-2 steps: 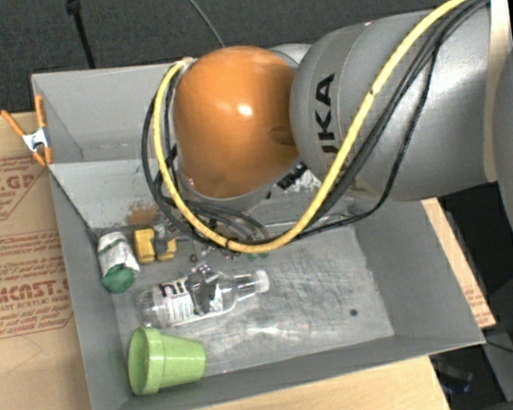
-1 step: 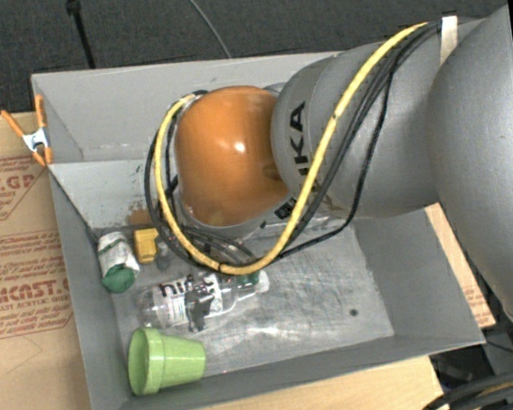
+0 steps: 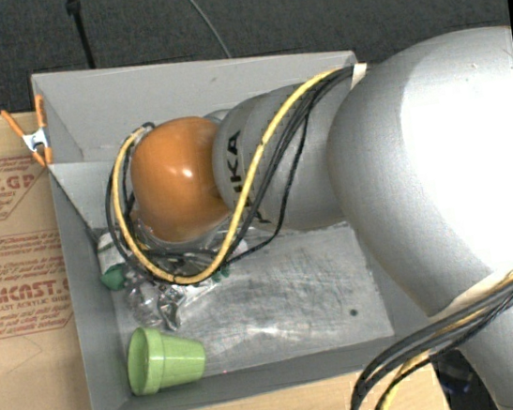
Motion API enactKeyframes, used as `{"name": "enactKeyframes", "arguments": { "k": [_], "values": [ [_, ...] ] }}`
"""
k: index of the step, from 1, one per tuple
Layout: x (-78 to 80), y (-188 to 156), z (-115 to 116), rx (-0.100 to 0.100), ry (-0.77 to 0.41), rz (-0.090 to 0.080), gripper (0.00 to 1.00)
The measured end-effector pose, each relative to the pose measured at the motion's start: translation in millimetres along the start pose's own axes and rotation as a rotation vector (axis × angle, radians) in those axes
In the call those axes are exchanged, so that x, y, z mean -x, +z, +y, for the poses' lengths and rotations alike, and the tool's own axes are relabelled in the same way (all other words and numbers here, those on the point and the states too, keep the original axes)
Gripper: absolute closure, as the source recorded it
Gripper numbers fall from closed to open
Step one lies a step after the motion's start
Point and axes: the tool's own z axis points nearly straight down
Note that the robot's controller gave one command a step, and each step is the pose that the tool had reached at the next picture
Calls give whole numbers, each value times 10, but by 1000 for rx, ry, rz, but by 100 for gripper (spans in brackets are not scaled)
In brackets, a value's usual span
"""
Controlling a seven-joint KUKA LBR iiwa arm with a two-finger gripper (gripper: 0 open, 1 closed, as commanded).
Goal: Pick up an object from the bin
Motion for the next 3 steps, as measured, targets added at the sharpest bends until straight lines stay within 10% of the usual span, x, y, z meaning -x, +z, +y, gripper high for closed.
{"name": "enactKeyframes", "arguments": {
  "k": [3],
  "values": [
    [-112,-549,-173,-4,-6,-20,100]
  ]
}}
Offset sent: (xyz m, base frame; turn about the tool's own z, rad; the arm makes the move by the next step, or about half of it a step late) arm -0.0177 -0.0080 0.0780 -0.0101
